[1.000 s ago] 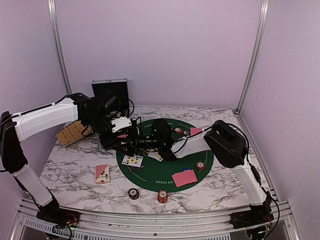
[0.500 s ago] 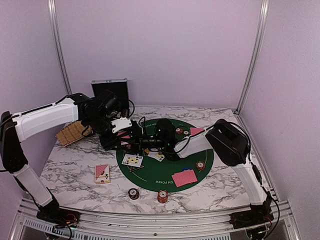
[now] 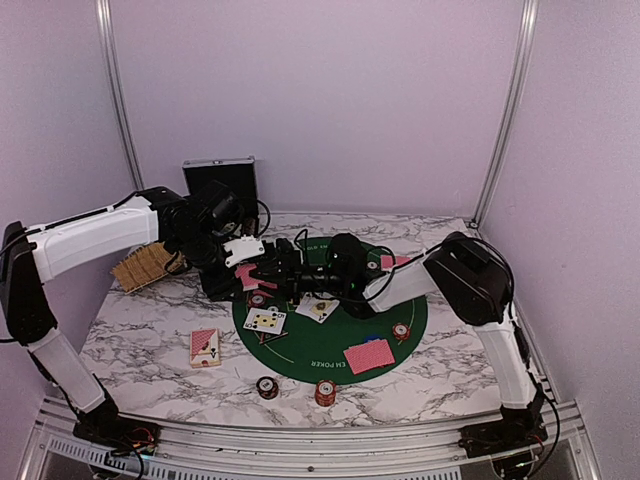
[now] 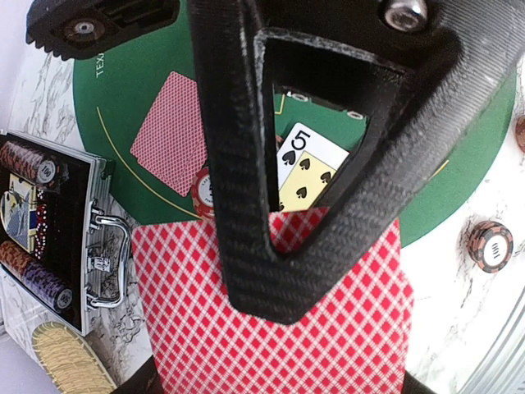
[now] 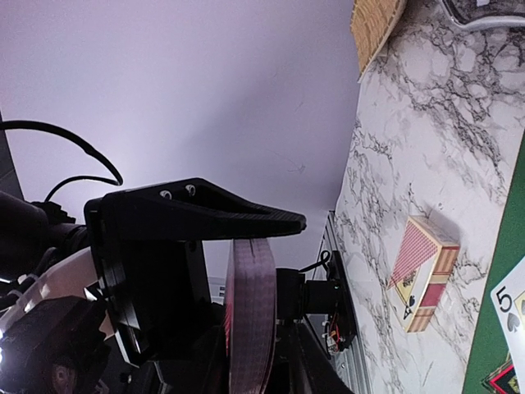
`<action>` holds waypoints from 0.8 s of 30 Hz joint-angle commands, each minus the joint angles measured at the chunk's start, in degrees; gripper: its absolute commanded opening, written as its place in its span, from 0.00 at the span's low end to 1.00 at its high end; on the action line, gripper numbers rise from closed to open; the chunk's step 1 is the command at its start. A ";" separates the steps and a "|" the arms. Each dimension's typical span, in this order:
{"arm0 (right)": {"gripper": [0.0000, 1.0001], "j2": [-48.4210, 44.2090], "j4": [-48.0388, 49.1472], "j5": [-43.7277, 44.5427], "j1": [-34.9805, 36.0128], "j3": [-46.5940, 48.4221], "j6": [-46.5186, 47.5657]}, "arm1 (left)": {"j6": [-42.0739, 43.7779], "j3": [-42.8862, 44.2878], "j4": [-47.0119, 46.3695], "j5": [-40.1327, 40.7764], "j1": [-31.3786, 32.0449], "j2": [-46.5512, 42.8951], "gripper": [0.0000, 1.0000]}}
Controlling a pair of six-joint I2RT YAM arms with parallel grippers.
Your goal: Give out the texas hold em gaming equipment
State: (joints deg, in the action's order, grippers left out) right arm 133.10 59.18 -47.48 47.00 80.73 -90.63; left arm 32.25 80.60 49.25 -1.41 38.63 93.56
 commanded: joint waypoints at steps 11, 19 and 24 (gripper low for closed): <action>0.08 -3.66 -0.29 -0.68 -1.78 -3.61 1.52 | 0.08 -0.79 -1.27 0.99 -0.32 -1.16 0.00; 0.08 -5.09 -2.46 -0.94 -2.44 -4.13 3.37 | -0.01 -1.15 -1.52 0.82 -0.49 -1.20 0.00; 0.07 -5.74 -0.99 -1.02 -2.83 -4.93 2.40 | 0.09 -1.29 -1.53 0.91 -0.58 -1.10 0.00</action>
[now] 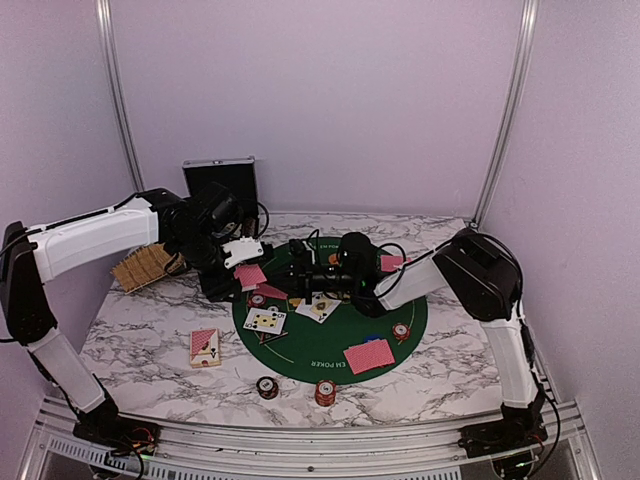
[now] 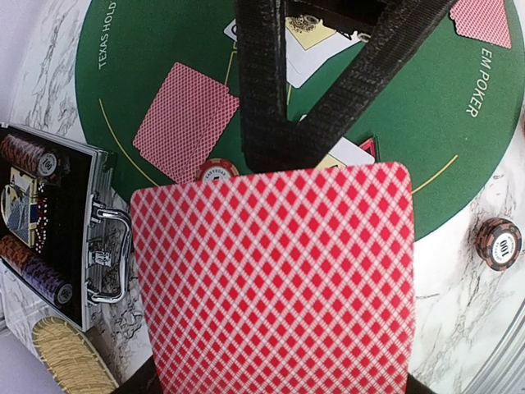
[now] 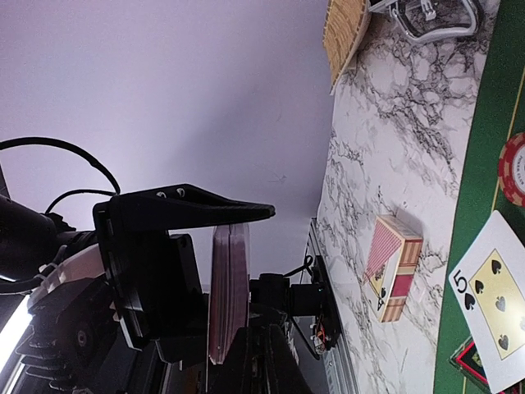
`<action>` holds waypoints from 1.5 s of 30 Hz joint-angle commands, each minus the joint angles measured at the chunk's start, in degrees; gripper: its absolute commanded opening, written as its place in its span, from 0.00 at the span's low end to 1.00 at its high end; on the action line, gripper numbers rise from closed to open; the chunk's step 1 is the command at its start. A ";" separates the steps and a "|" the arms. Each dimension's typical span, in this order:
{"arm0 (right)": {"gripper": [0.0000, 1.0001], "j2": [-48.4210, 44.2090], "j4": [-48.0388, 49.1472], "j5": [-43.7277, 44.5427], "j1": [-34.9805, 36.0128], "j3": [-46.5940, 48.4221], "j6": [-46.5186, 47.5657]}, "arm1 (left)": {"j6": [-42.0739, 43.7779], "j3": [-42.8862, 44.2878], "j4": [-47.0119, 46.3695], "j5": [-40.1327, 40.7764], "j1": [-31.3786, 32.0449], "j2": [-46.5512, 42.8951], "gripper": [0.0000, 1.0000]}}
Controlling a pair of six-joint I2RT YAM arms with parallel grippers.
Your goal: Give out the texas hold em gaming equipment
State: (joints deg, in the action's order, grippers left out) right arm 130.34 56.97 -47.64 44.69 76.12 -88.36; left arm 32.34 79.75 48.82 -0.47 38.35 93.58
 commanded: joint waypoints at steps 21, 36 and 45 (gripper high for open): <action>0.64 -8.42 -35.02 3.11 -3.25 -5.02 26.62 | 0.23 -1.99 -1.22 0.06 -0.56 -1.35 0.00; 0.53 -0.25 -34.21 1.94 -2.99 -0.62 25.51 | 0.12 -2.92 -1.18 -0.28 -0.61 -2.53 0.00; 0.46 2.47 -30.65 0.39 -1.70 0.66 22.47 | -0.30 -2.26 -1.20 -0.26 -0.64 -2.55 0.00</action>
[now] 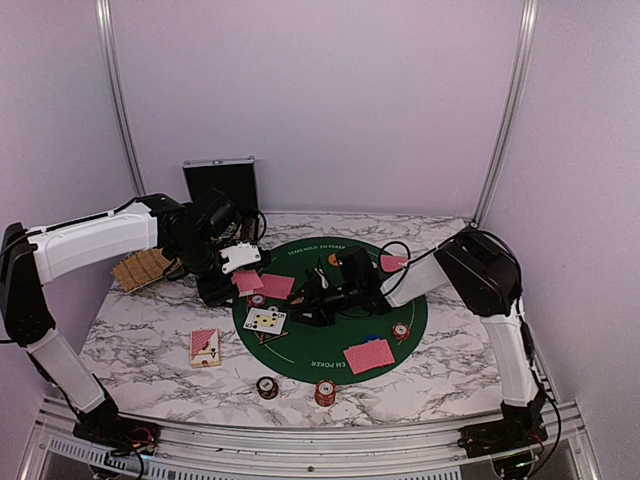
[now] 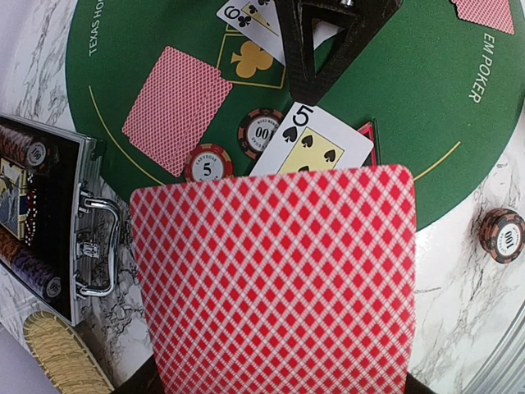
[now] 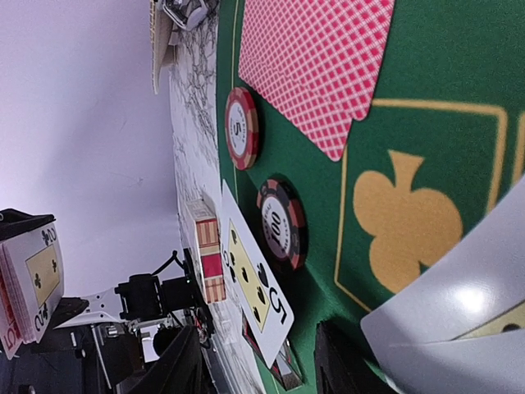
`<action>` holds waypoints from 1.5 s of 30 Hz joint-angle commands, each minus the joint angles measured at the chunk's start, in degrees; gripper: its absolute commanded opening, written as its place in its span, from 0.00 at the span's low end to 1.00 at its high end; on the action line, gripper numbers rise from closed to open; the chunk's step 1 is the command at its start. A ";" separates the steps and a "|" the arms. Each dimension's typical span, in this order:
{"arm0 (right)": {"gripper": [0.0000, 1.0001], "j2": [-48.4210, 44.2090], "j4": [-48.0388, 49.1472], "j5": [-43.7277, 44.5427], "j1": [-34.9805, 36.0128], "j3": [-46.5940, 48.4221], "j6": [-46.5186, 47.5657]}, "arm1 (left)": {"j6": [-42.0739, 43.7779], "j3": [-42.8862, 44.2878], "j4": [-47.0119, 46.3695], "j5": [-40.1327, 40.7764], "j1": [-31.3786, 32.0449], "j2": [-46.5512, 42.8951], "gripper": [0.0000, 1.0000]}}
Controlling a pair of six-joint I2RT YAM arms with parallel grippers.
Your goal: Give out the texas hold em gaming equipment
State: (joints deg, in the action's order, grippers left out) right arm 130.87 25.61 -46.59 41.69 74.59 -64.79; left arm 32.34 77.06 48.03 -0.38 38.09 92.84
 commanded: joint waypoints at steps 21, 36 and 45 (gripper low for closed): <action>0.00 2.53 4.90 -0.95 2.12 3.07 -4.82 | -0.34 -0.32 -0.39 0.09 -0.44 -2.32 0.00; 0.00 -10.76 7.62 -3.29 -5.45 -9.04 -3.07 | -0.68 -0.23 -0.39 0.03 -0.50 -1.79 0.00; 0.00 -16.48 0.50 -5.85 -14.48 -17.02 3.98 | -0.69 -0.57 -0.39 -0.05 -0.47 -1.78 0.00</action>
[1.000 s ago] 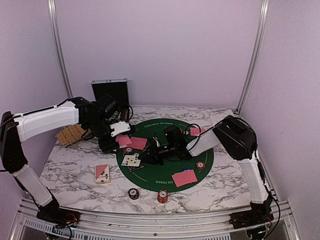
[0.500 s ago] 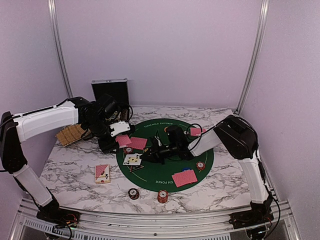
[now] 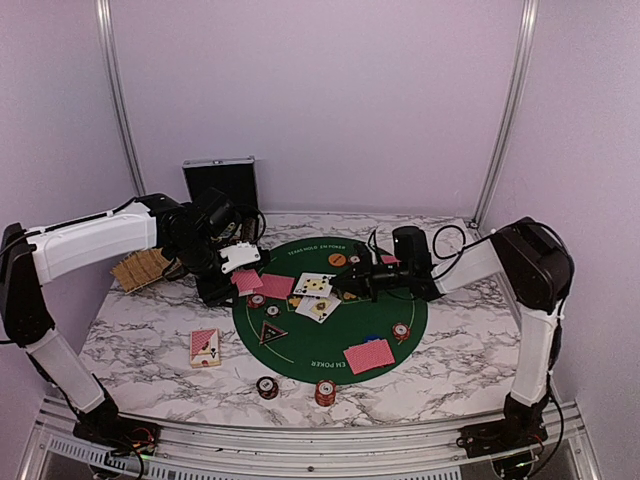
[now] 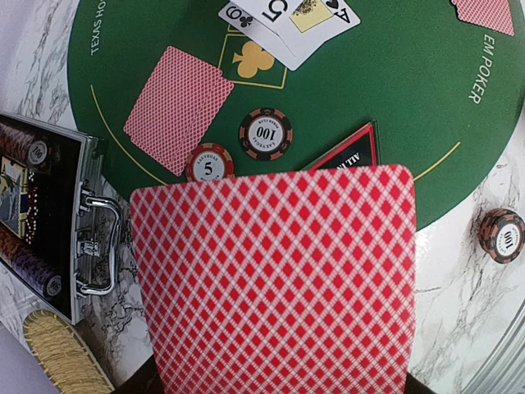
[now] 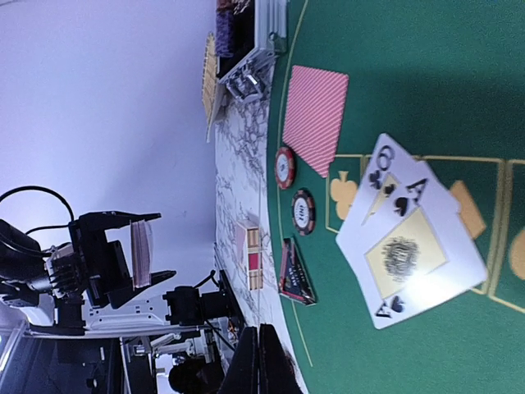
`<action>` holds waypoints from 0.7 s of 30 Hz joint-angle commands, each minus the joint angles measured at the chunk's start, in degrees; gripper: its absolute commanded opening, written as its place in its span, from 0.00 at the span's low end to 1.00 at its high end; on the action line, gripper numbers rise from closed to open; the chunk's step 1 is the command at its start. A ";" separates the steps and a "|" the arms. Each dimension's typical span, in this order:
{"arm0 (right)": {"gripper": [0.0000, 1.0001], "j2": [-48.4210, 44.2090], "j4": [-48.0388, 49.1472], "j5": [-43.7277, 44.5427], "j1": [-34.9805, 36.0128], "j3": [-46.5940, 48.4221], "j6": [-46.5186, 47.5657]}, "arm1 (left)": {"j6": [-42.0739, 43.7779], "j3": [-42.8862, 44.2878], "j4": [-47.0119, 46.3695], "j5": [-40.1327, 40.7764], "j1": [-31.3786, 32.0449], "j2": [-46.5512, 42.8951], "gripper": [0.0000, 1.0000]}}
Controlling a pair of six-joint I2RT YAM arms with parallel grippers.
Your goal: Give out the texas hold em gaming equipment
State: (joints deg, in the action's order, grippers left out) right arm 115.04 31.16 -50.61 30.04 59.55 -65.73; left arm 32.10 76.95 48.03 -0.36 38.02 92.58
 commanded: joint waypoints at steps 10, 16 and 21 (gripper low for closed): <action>0.00 2.29 -26.46 0.45 -6.17 3.66 21.21 | -0.43 -0.45 -0.39 -0.08 -0.40 -1.61 0.00; 0.00 4.87 -36.64 5.09 -6.48 8.59 27.66 | -0.45 -0.47 -0.39 -0.08 -0.42 -1.61 0.00; 0.00 6.83 -43.70 8.76 -6.58 12.53 31.75 | -0.49 -0.35 -0.39 -0.18 -0.40 -1.52 0.00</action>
State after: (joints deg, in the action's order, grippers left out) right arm 120.33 -3.70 -46.15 23.97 68.51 -39.83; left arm 32.10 76.73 48.03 -0.36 38.02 92.58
